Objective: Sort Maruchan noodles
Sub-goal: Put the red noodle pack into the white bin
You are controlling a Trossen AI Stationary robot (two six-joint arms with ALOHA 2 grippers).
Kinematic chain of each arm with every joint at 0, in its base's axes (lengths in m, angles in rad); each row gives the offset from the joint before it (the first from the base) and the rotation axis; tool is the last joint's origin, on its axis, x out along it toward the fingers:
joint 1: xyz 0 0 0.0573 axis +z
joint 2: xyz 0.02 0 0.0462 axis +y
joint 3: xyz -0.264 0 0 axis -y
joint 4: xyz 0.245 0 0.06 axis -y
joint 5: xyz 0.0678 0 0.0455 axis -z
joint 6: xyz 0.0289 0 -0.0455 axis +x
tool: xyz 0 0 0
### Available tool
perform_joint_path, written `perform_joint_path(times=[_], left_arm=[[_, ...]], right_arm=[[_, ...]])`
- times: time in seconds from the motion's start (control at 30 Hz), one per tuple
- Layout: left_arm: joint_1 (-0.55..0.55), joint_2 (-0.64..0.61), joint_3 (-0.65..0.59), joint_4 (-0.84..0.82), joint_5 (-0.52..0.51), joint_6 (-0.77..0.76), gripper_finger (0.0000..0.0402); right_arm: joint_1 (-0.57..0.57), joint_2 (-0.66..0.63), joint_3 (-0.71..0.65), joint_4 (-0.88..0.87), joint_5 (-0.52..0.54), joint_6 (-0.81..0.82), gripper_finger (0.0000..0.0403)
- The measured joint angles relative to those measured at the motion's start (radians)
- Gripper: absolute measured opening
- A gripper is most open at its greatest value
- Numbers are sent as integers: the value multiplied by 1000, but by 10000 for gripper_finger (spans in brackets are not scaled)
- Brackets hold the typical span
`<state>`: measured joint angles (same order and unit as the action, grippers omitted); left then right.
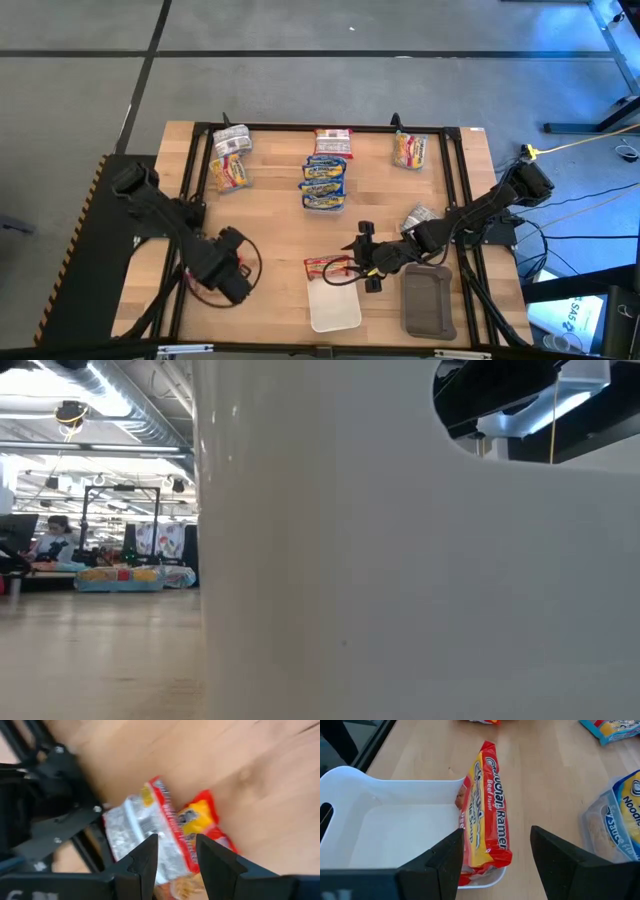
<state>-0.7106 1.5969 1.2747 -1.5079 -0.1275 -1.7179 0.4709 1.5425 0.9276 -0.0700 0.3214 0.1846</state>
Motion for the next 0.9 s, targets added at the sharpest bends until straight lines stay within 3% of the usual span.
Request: perform_joint_path(times=[0.17,0.53,0.9], left_arm=[[53,-4,0,35,34,53,144],[135,89,-28,57,82,94,233],[188,193,-115,83,141,133,235]], right_arm=[[0,0,0,0,0,1,205],[0,0,0,-1,0,1,205],[0,0,0,-4,1,1,205]])
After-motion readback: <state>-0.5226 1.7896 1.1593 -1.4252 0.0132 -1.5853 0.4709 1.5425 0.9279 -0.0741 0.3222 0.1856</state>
